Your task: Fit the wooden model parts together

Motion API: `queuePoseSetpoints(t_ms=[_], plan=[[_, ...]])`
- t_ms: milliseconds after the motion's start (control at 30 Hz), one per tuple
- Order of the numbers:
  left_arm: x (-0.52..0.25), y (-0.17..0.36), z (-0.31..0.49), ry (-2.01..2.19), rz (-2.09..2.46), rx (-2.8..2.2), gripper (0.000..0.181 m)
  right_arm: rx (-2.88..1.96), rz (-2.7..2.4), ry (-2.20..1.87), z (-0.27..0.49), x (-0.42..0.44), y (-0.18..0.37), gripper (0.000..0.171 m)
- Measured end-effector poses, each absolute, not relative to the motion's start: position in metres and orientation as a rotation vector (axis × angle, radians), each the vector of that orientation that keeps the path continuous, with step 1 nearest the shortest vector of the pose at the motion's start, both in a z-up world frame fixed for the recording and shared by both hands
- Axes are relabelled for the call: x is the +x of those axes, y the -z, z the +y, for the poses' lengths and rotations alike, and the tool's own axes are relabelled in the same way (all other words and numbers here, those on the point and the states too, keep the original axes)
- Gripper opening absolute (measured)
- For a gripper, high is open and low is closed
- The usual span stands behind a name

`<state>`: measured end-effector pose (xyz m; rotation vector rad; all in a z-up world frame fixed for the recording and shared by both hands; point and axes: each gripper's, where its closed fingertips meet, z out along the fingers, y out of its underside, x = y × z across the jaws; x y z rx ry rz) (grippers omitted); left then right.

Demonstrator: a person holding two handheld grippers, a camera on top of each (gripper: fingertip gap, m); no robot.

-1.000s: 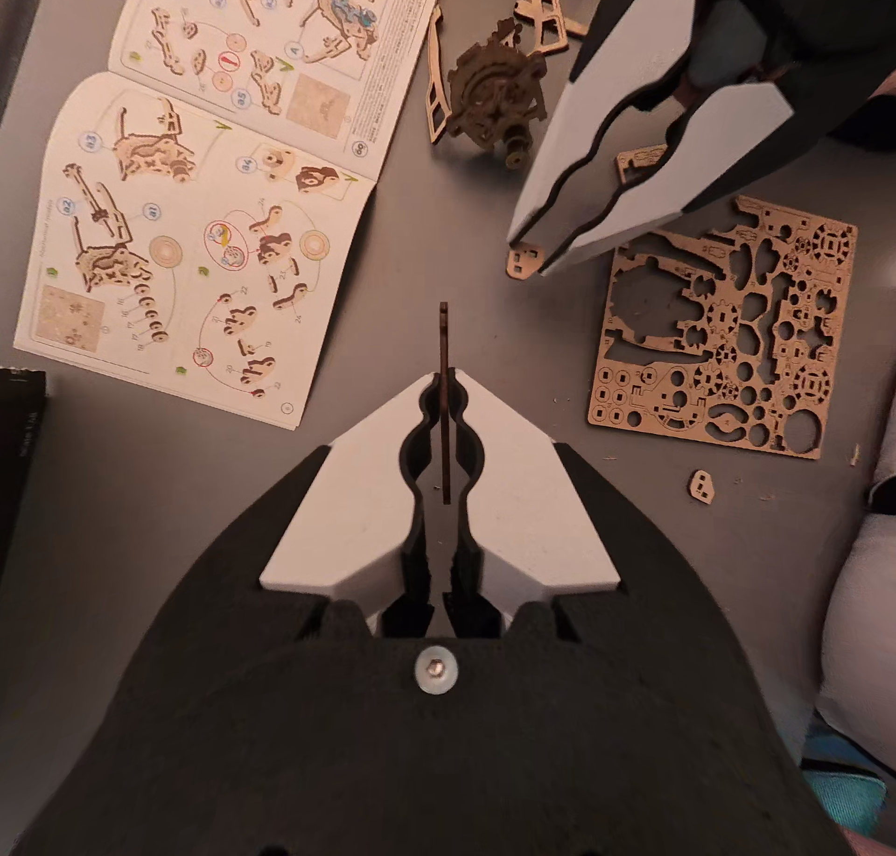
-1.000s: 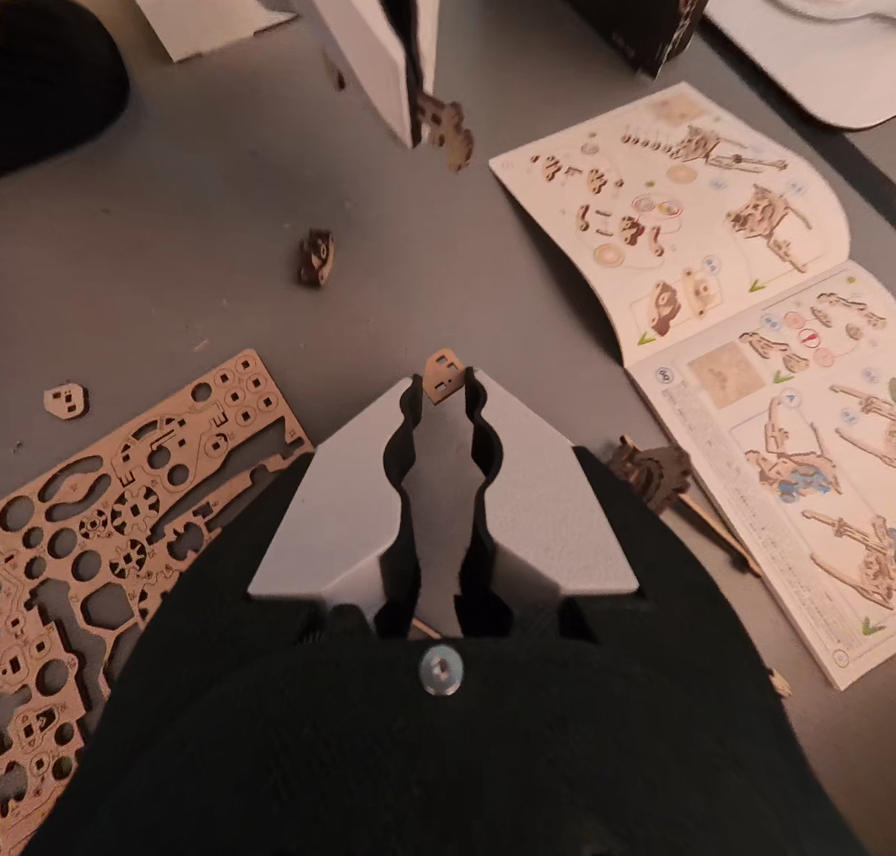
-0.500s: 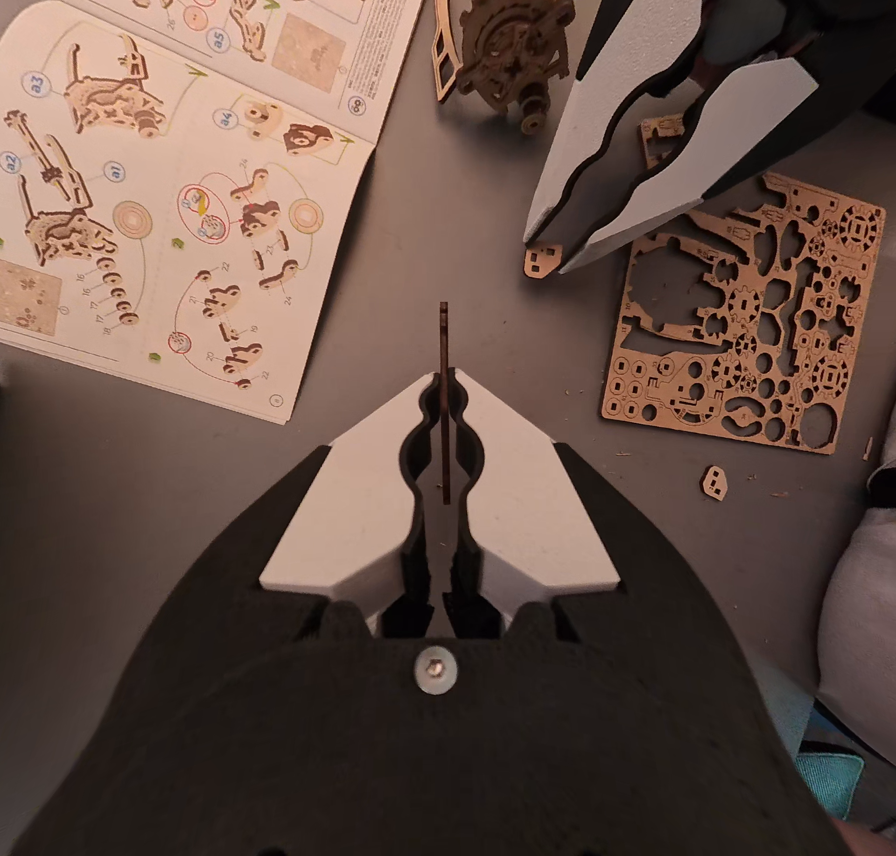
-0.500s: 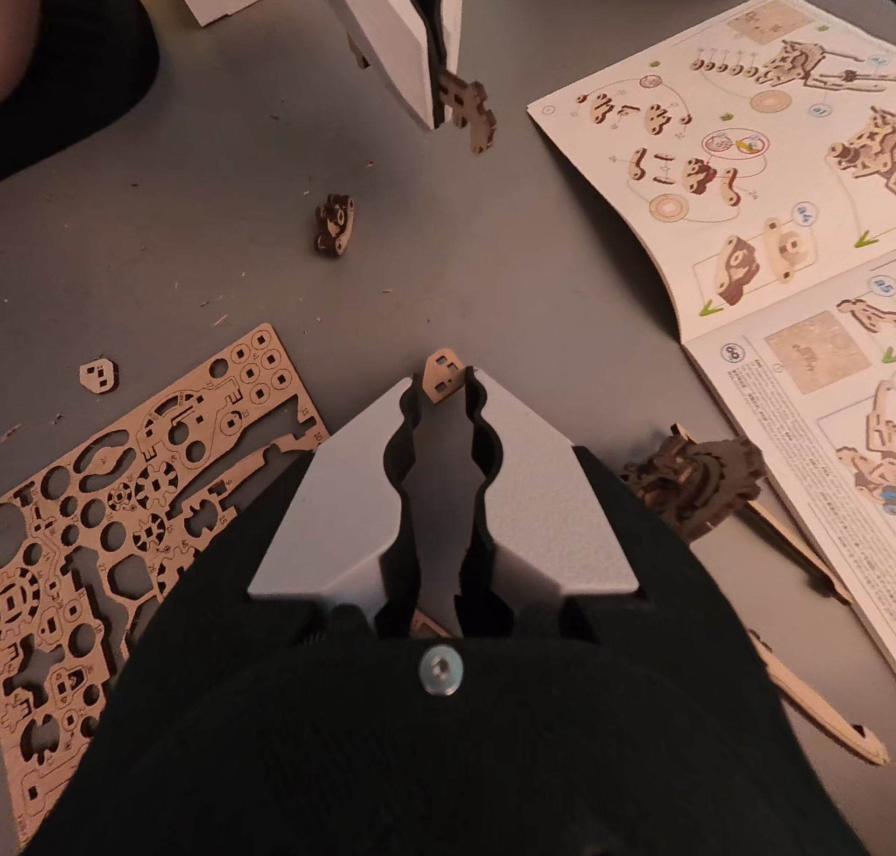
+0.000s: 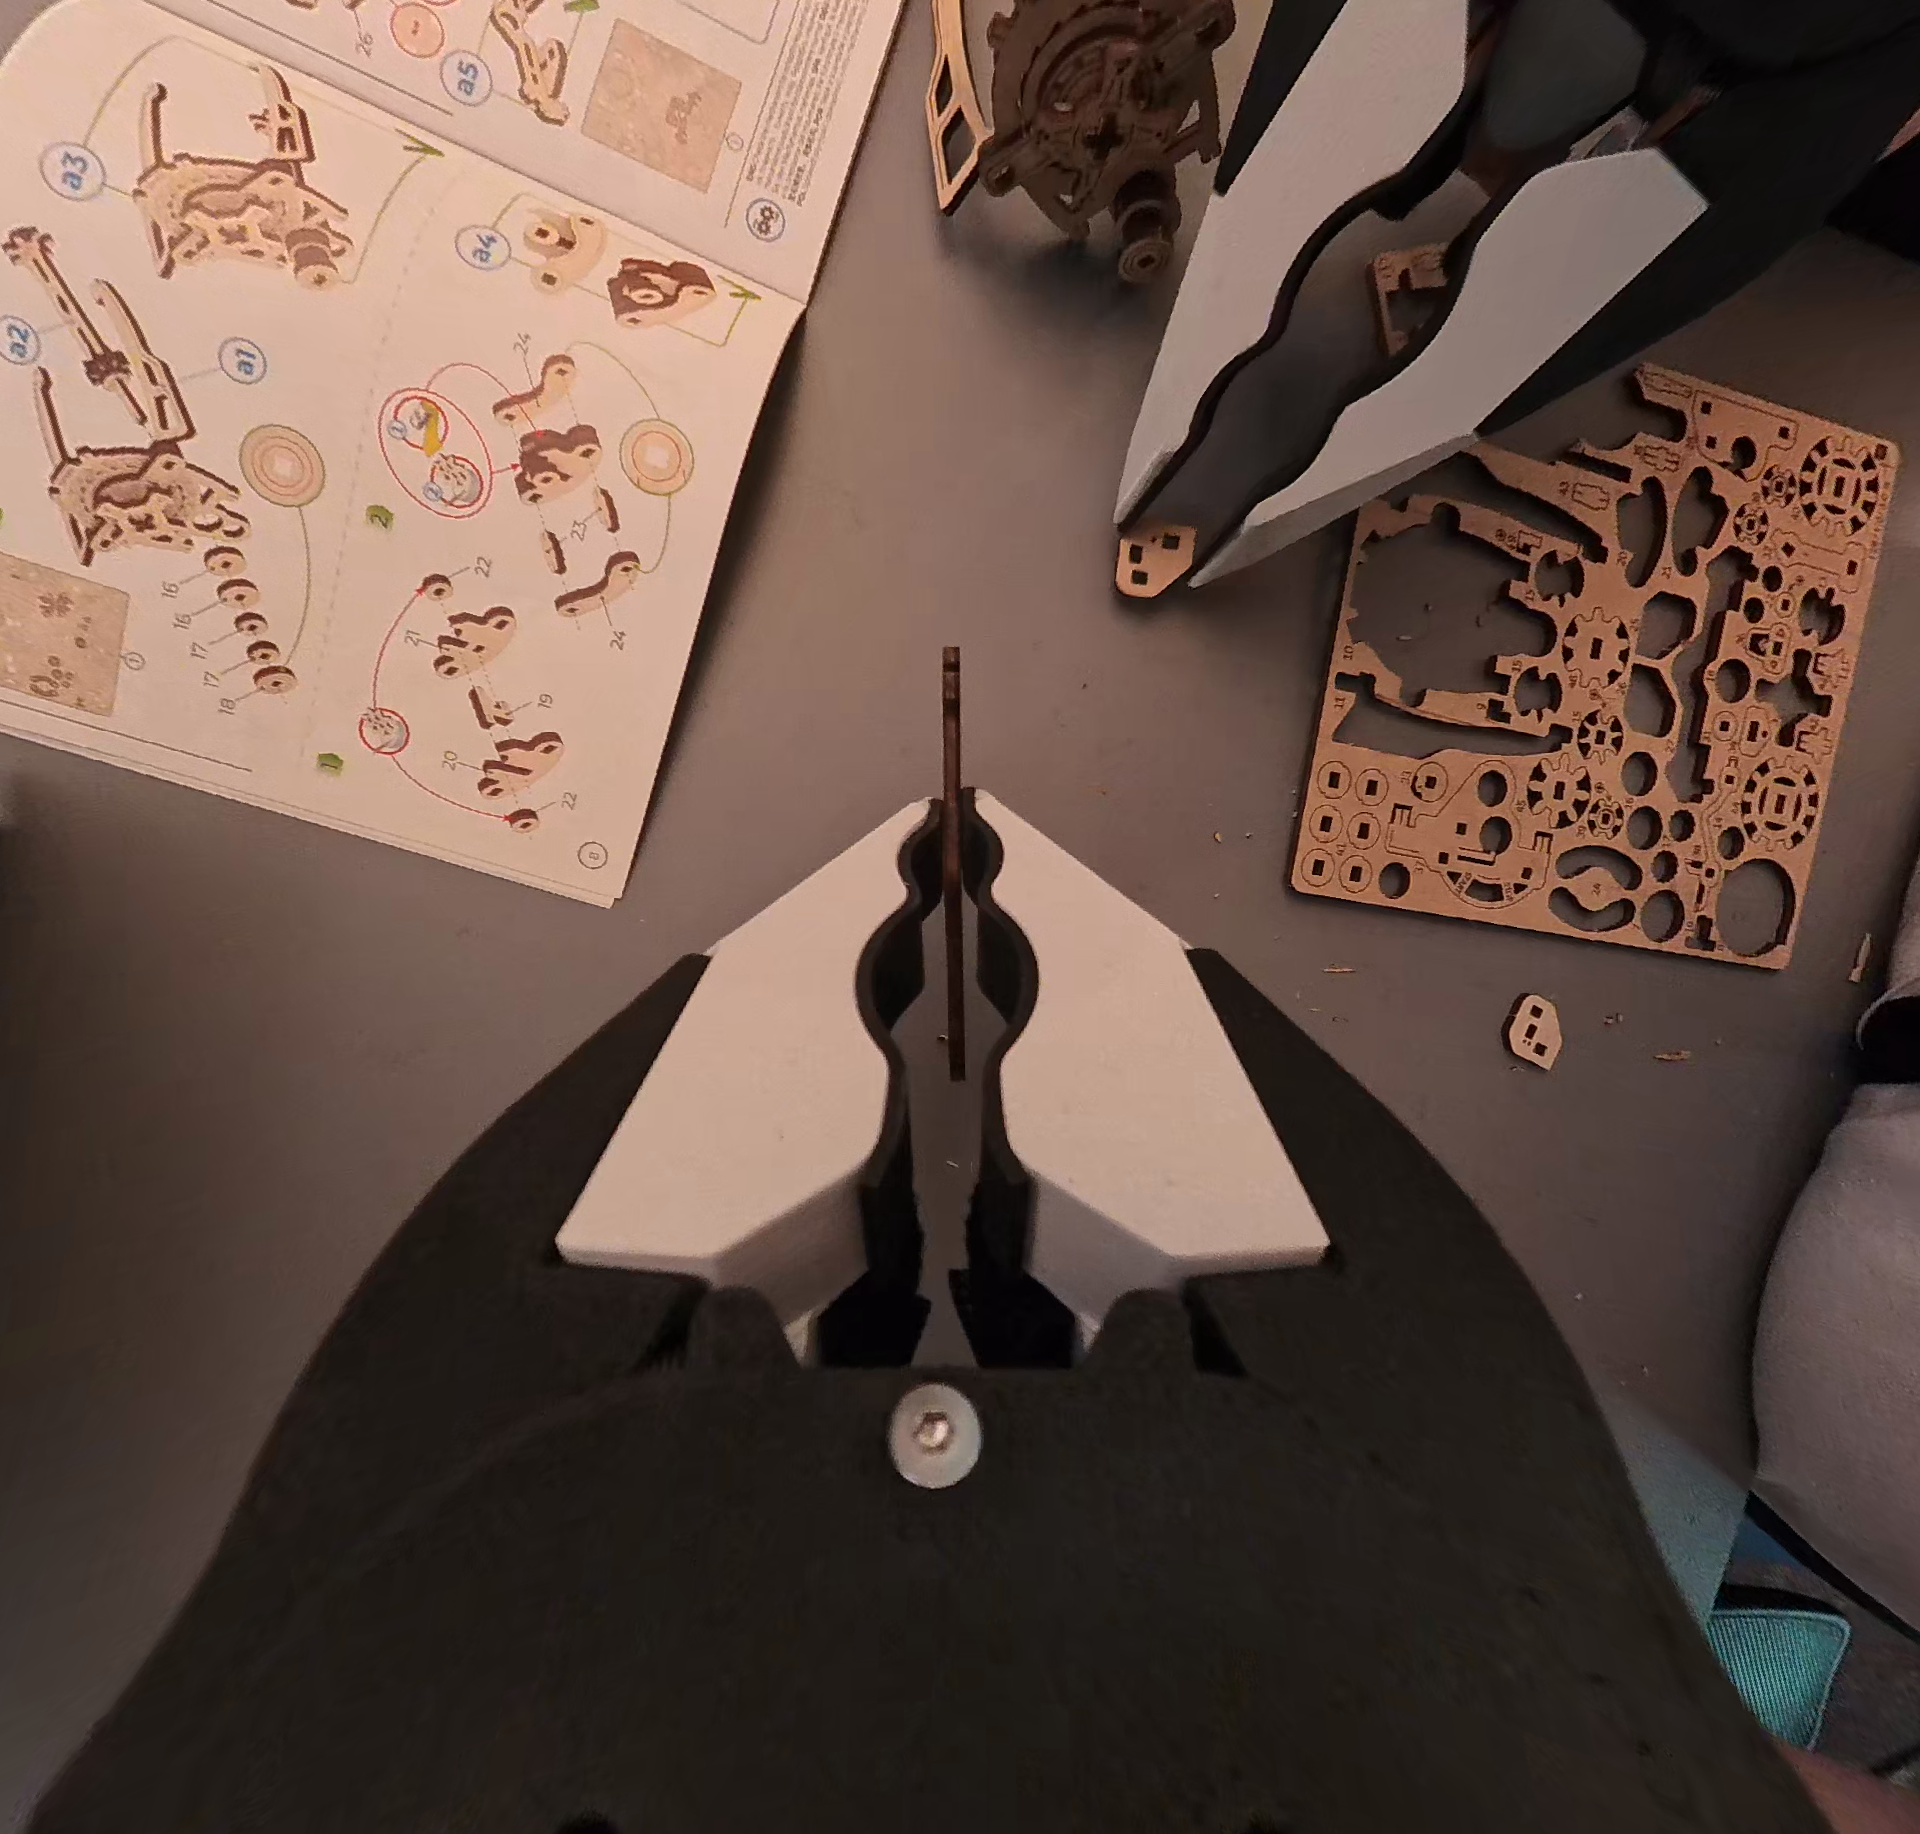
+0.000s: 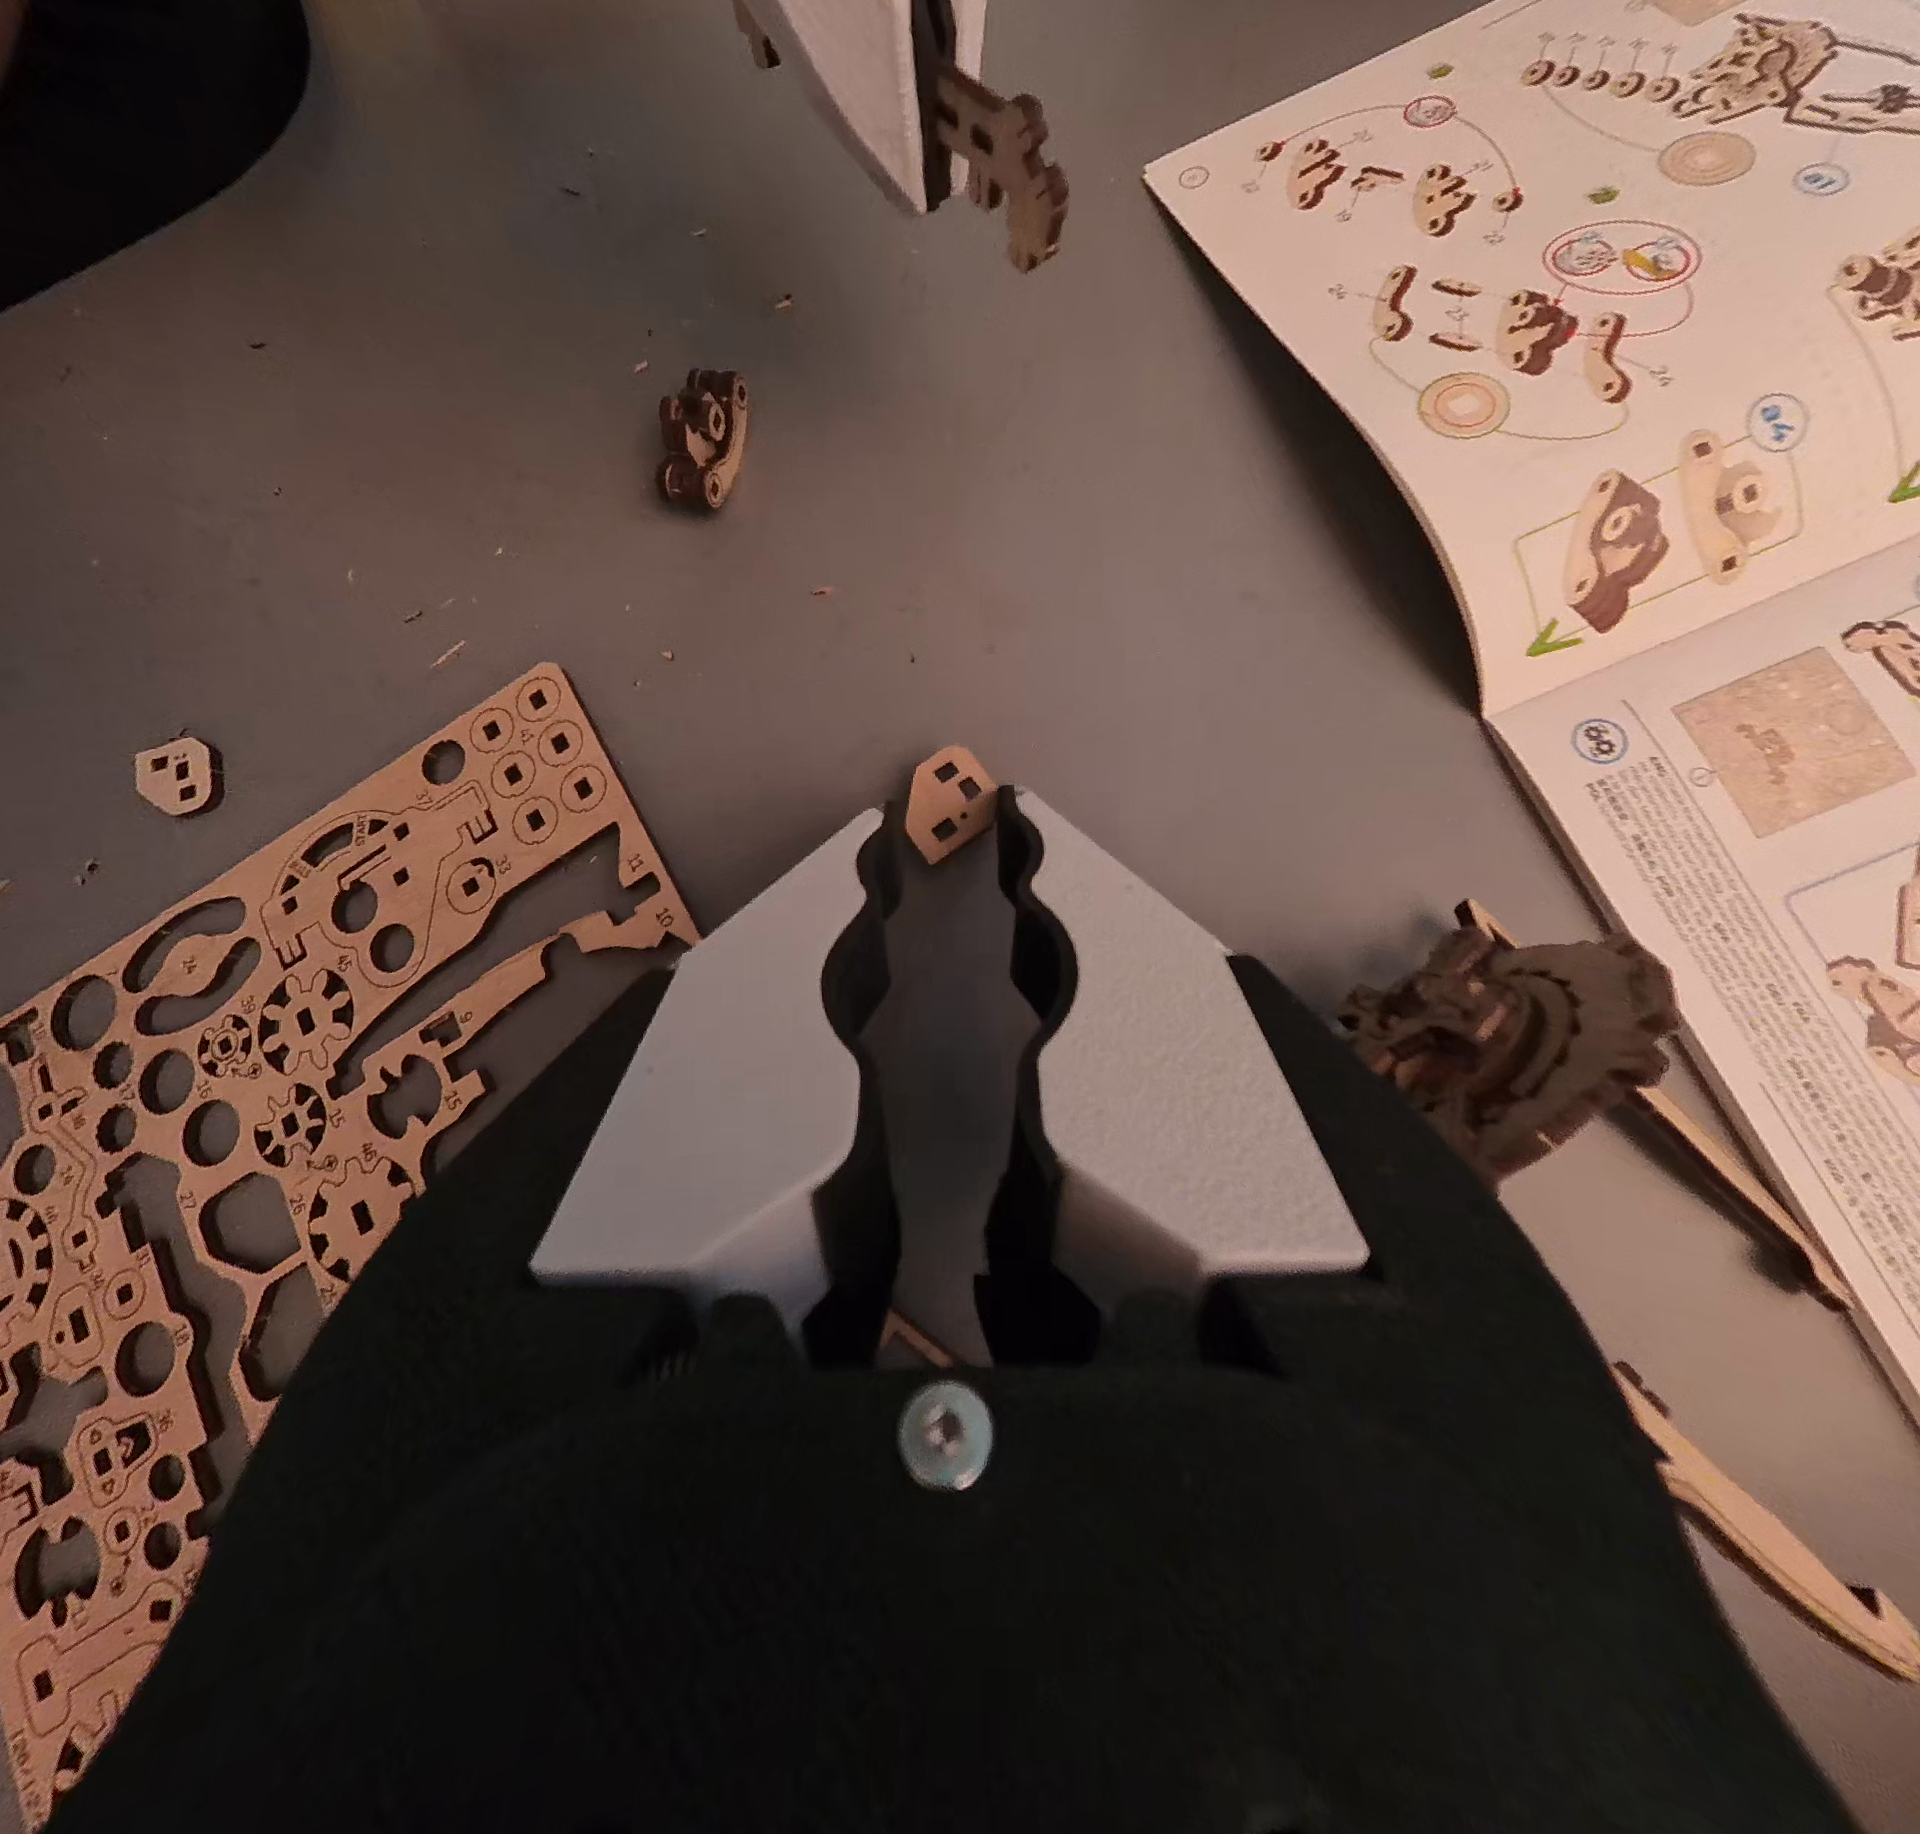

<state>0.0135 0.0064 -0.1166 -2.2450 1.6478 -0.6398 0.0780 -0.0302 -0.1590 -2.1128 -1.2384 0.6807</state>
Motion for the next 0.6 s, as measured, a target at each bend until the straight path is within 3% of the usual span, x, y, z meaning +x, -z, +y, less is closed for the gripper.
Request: queuePoseSetpoints(t_ms=[200,300,600], plan=[[0.014,0.113,0.006,0.633,1.650,-2.230,0.000,-2.128,-1.263,-0.666,-0.030,0.080,0.164,0.018],[0.014,0.110,0.005,0.635,1.649,-2.222,0.000,-2.131,-1.288,-0.656,-0.029,0.082,0.161,0.027],[0.013,0.104,0.006,0.620,1.641,-2.206,0.000,-2.244,-1.322,-0.708,-0.048,0.083,0.162,0.021]])
